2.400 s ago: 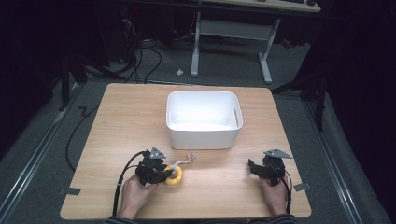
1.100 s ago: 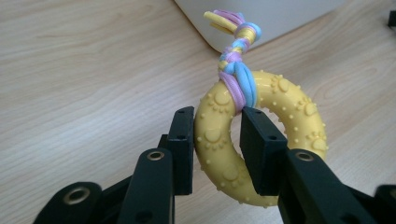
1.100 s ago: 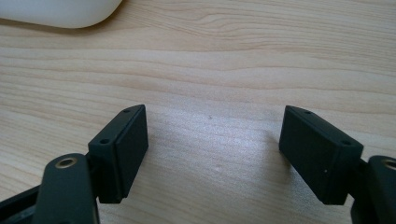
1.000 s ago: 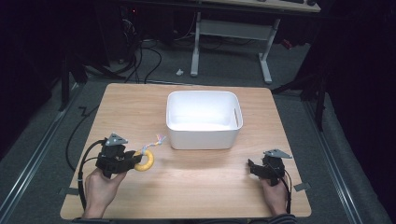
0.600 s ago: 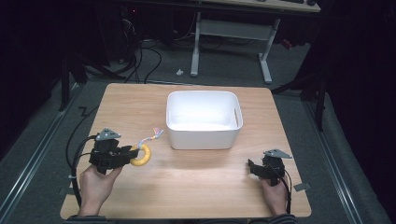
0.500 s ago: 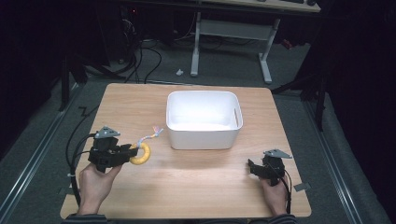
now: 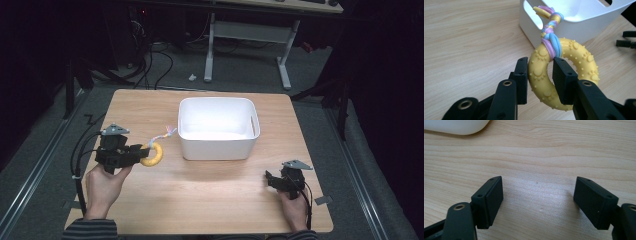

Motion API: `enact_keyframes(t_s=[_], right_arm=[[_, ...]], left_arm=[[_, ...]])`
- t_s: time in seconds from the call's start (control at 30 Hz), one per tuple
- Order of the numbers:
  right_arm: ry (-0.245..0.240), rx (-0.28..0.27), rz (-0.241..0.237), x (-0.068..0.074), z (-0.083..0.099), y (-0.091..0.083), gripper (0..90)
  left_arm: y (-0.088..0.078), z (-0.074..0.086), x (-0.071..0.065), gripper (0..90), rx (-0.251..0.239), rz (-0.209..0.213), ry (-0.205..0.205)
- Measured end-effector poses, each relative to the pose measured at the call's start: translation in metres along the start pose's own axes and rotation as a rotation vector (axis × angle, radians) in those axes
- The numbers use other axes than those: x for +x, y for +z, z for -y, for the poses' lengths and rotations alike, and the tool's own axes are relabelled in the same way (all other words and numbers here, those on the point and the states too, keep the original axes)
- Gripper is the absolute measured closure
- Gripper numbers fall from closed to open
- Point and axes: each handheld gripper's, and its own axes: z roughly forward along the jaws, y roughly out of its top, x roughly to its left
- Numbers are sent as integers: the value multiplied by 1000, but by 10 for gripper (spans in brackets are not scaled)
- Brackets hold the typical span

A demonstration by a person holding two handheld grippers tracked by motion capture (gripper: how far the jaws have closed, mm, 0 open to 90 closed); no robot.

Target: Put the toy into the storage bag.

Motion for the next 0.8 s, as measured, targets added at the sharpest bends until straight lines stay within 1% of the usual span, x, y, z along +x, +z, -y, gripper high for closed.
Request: enact_keyframes(t_s=[0.1, 0.17, 0.2, 0.23, 0.27, 0.3, 0.37, 0.4, 0.47, 0.53, 0.63, 0.73, 0.8], right_arm=[[0, 0, 0, 0, 0, 0, 239], [0, 0, 0, 0, 0, 0, 239], [0, 0, 0, 0, 0, 0, 239], [0, 0, 0, 0, 0, 0, 239], [0, 0, 0, 0, 0, 0, 239], [0, 0, 0, 0, 0, 0, 239], [2, 0, 0, 0, 0, 0, 239], [2, 0, 0, 0, 0, 0, 239], [0, 0, 0, 0, 0, 0, 239], [0, 0, 0, 0, 0, 0, 239], [0, 0, 0, 0, 0, 0, 239], [0, 0, 0, 0, 0, 0, 239], [0, 0, 0, 0, 0, 0, 239]], left_arm=[[-1, -6, 0, 662, -16, -2, 0], [0, -13, -2, 662, -25, -14, 19], [0, -13, -2, 662, -25, -14, 19], [3, -19, -3, 662, -24, -25, 38], [3, -19, -3, 662, -24, -25, 38], [6, -25, -2, 662, -21, -25, 44], [8, -30, -2, 662, -23, -17, 41], [8, -30, -2, 661, -23, -17, 41], [12, -37, -4, 662, -24, -11, 43], [12, -39, -4, 662, -22, -9, 45], [18, -47, -8, 662, -10, -5, 58], [20, -51, -10, 662, -9, -3, 66], [24, -56, -13, 662, -16, 12, 77]])
